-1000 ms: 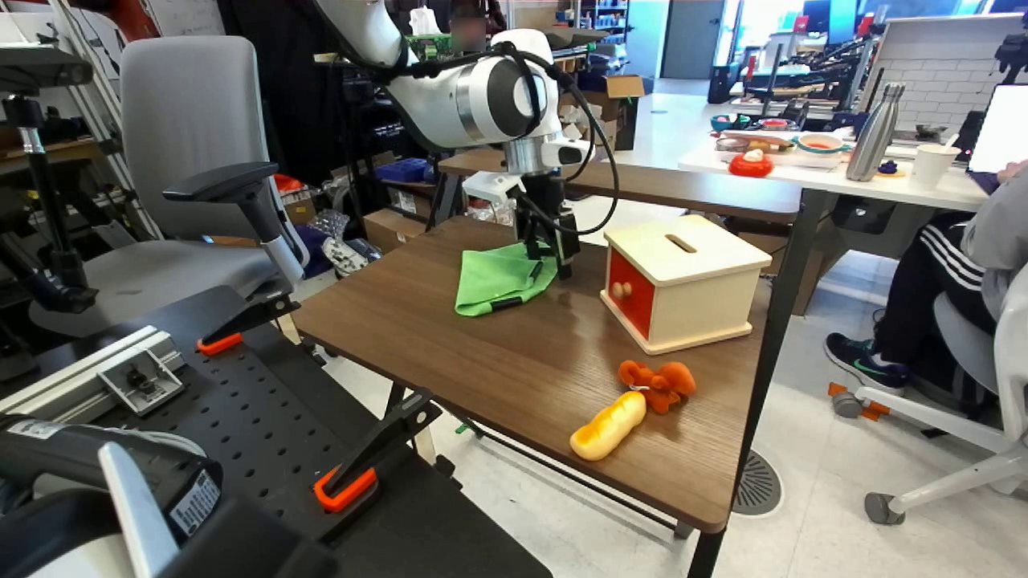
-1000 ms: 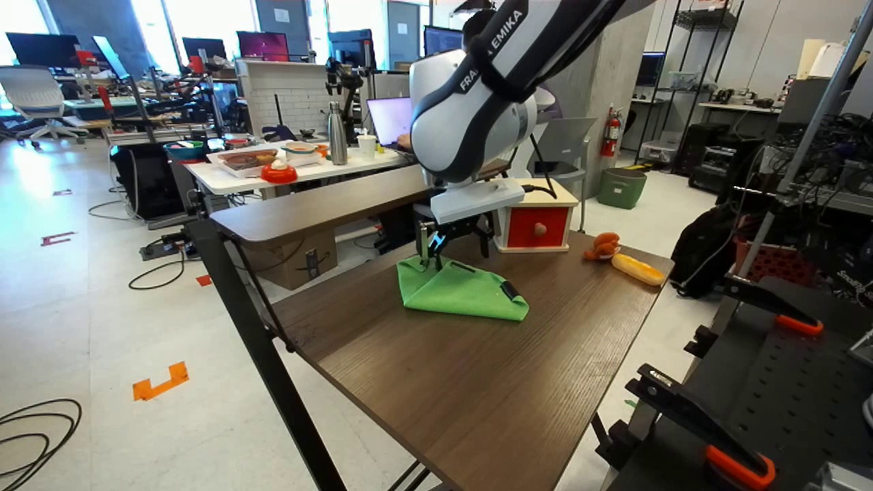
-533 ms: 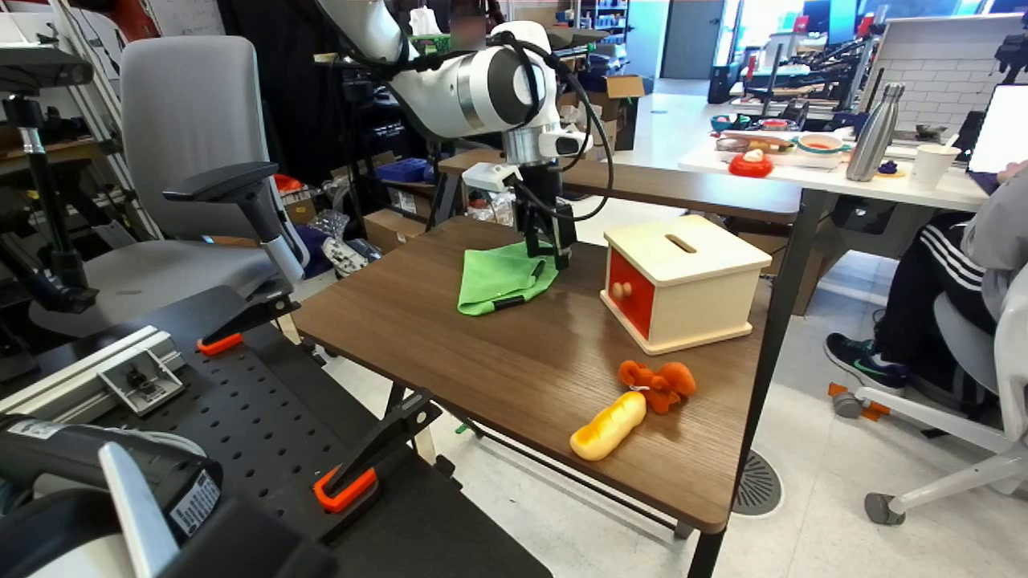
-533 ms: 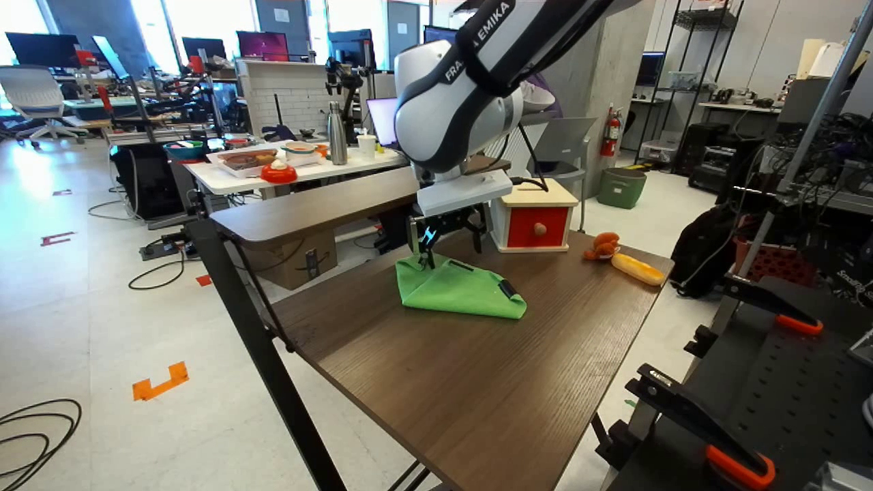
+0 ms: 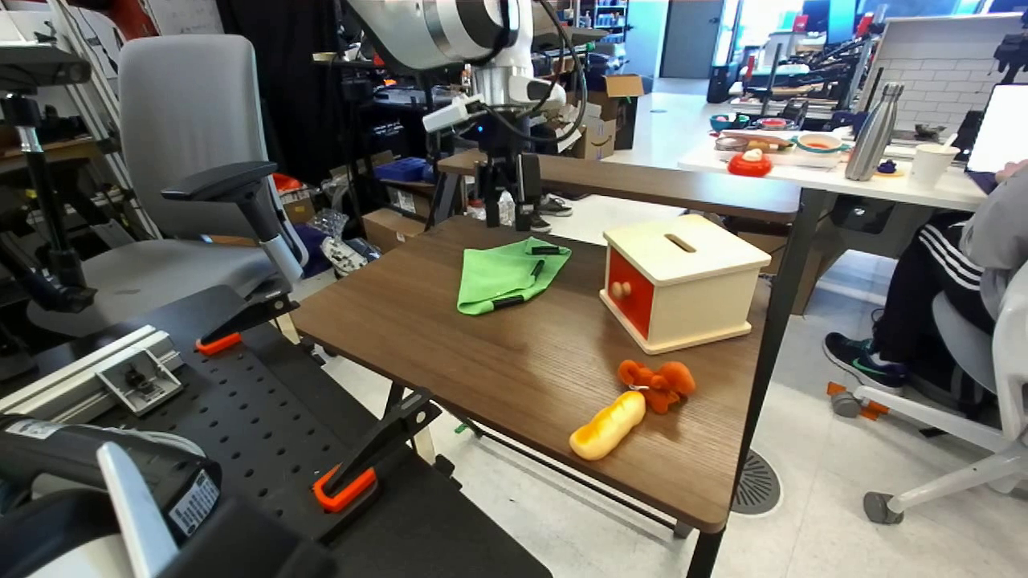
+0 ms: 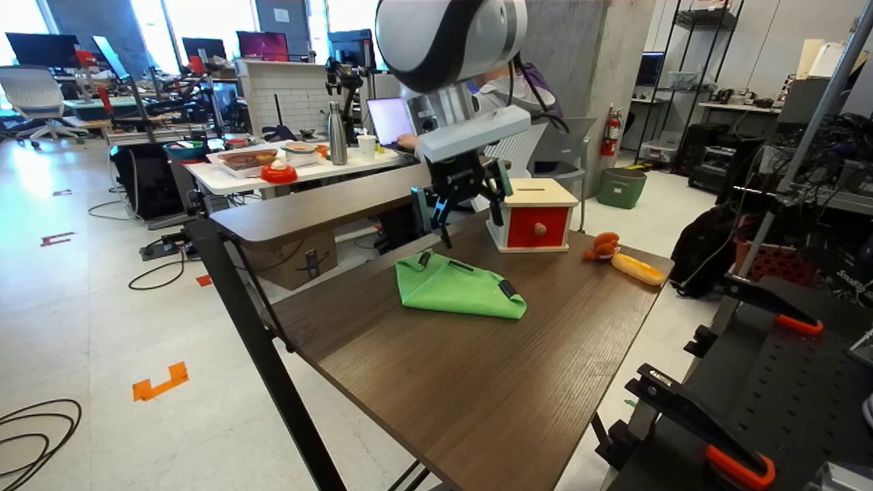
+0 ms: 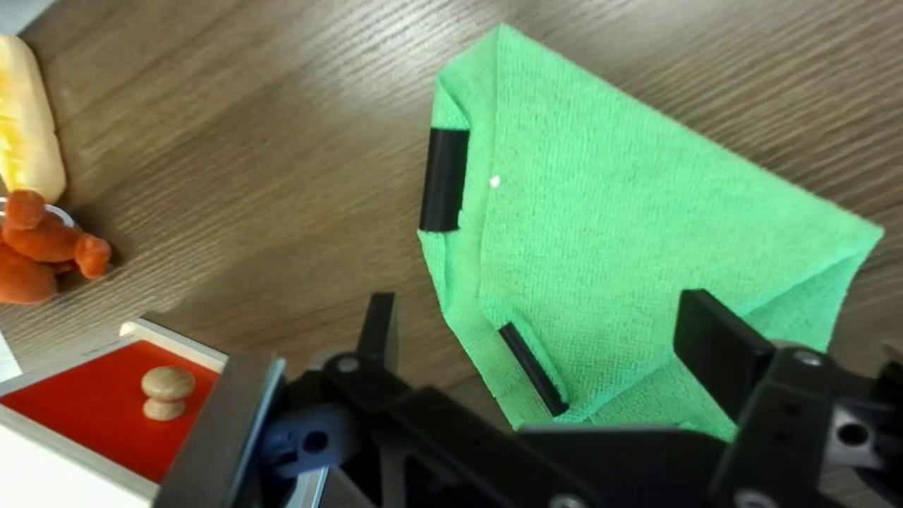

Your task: Move the green towel backwards

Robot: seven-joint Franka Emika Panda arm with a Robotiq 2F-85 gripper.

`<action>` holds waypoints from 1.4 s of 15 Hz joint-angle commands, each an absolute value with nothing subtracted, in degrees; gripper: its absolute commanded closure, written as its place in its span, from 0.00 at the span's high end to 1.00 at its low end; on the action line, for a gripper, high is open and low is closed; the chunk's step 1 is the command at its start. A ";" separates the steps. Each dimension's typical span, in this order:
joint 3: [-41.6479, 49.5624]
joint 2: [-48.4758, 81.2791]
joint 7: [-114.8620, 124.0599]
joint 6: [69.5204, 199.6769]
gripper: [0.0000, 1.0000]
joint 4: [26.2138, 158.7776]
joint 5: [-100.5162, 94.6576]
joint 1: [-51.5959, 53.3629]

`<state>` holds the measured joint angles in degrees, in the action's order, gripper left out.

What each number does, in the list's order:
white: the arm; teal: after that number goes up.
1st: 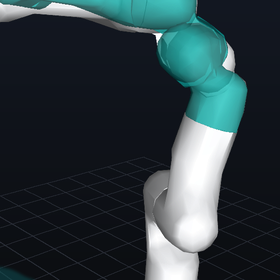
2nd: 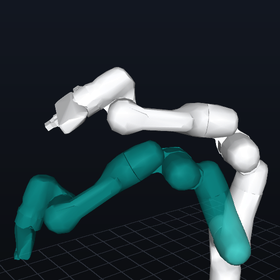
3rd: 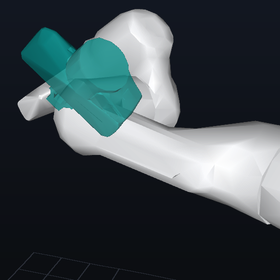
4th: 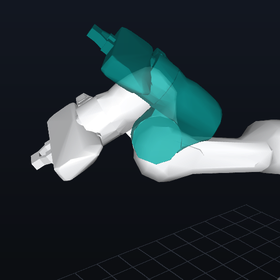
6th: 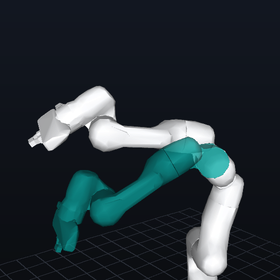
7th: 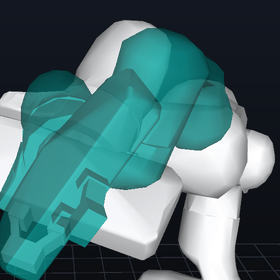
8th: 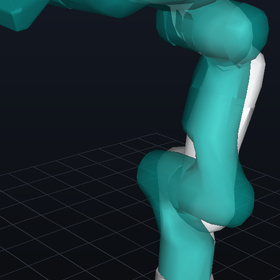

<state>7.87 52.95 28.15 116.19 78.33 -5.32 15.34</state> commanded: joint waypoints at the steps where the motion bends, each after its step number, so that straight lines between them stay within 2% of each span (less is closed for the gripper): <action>1: 5.75 39.98 23.24 115.02 1.00 92.00 -7.02 14.86; 7: 2.96 24.38 15.19 120.69 1.00 109.17 -8.25 11.74; 8: 3.45 31.29 18.58 116.44 1.00 100.62 -8.97 12.62; 12: 2.41 25.64 16.54 118.92 1.00 107.13 -8.79 11.18; 21: 2.25 25.48 16.50 119.24 1.00 107.86 -8.77 11.19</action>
<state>3.76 25.50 16.04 119.43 107.97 -8.06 12.57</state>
